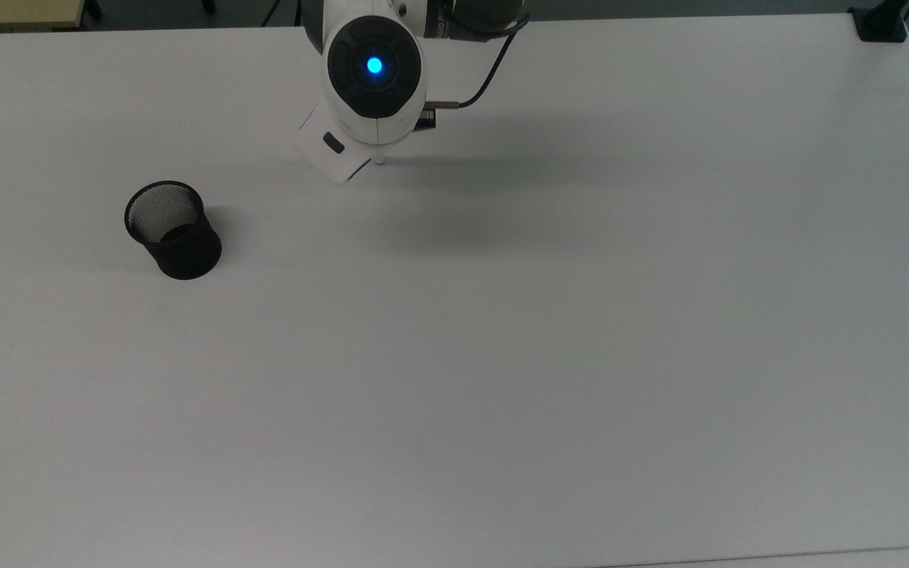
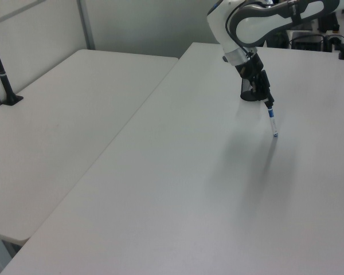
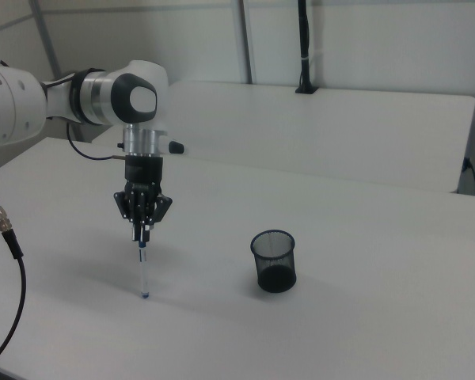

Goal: Remove the marker
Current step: 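Lay the marker flat on the table and open the gripper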

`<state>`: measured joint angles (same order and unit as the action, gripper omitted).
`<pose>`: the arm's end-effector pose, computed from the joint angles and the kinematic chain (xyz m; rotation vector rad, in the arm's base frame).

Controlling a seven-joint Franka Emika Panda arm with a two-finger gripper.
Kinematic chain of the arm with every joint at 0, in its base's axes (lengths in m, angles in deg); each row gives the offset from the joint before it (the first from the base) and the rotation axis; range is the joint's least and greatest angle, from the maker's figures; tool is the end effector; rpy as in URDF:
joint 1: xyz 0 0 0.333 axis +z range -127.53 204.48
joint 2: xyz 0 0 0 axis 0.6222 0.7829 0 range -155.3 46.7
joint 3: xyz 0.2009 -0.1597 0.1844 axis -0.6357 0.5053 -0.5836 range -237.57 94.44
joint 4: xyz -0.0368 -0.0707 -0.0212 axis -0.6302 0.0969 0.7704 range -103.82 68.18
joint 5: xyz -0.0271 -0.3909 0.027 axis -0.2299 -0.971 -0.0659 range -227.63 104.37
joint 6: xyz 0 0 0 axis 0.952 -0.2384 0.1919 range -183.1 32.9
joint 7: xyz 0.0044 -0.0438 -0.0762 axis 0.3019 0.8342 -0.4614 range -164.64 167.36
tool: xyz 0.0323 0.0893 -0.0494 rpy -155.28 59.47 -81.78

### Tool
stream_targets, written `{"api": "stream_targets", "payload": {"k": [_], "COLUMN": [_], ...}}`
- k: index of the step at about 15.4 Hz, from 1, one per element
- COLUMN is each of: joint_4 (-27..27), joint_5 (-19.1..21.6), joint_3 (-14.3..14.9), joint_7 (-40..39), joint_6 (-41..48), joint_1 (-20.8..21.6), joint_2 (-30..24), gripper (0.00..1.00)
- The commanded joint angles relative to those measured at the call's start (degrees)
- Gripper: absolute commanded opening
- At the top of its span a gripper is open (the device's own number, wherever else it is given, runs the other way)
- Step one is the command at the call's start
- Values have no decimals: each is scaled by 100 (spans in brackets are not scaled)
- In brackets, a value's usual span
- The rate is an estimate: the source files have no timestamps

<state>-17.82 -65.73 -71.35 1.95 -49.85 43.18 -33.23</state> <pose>0.6018 0.0389 0.4011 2.9469 0.1123 -0.7658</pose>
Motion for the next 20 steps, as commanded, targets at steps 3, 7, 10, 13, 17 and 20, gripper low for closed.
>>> {"api": "stream_targets", "payload": {"k": [3,7,10,13,17,20], "joint_4": [-78,-157,-245,-403,-386,-342], "joint_5": [93,76,76,41,14,23], "joint_3": [67,76,76,76,76,76], "joint_7": [352,565,582,705,811,820], "joint_6": [-946,-1606,-2159,-2617,-2697,-2627], "joint_1": [31,4,-22,-13,-5,-31], "joint_2": [284,301,310,336,407,311], "gripper": [9,11,13,39,66,72]}}
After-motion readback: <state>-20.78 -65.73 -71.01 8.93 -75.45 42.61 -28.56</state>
